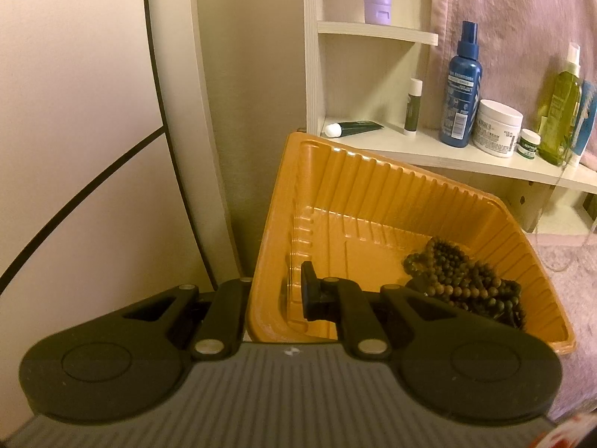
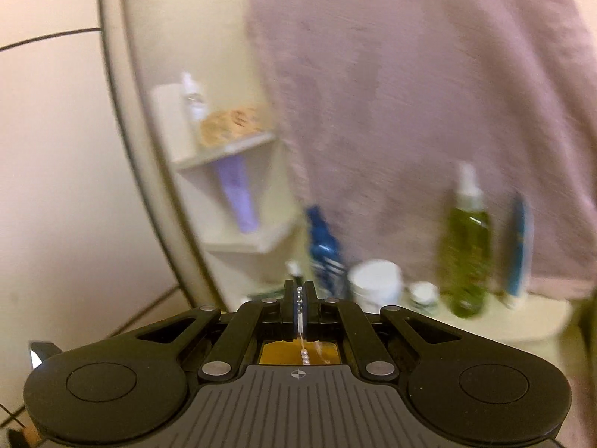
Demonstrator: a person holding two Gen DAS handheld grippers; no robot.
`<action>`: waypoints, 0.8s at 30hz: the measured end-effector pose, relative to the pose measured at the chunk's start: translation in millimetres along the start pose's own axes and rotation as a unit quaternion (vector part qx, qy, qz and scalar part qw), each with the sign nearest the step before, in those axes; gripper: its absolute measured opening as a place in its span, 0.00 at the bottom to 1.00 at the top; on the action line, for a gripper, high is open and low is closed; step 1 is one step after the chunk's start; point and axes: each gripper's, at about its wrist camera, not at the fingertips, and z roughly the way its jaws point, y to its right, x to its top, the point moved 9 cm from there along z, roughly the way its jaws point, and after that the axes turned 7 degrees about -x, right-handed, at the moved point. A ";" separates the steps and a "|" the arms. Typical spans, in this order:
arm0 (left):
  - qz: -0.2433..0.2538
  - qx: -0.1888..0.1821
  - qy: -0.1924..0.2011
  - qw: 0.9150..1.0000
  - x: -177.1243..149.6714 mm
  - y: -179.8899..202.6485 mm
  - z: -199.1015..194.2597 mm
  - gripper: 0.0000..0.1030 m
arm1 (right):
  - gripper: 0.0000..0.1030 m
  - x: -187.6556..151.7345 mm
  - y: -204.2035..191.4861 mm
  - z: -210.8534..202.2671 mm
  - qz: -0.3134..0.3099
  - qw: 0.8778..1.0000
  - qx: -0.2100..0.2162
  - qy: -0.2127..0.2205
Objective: Organize jewelry
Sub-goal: 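Lift the pearl strand high with the right tool to free it, then lower the pearl strand onto the beads in the tray and open the right tool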
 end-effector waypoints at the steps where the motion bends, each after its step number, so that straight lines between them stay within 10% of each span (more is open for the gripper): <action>1: -0.001 0.000 0.000 1.000 0.2 0.0 -0.1 0.10 | 0.02 3.2 -8.3 3.9 -0.003 1.000 0.011 0.002; 12: -0.004 -0.005 0.002 1.000 -0.1 -1.2 -2.0 0.10 | 0.02 -8.3 -71.8 52.4 0.007 0.996 0.083 -0.009; 24: -0.006 -0.005 0.001 1.000 -0.5 -2.2 -0.9 0.10 | 0.02 -148.1 -6.7 106.6 0.042 0.981 -0.003 -0.190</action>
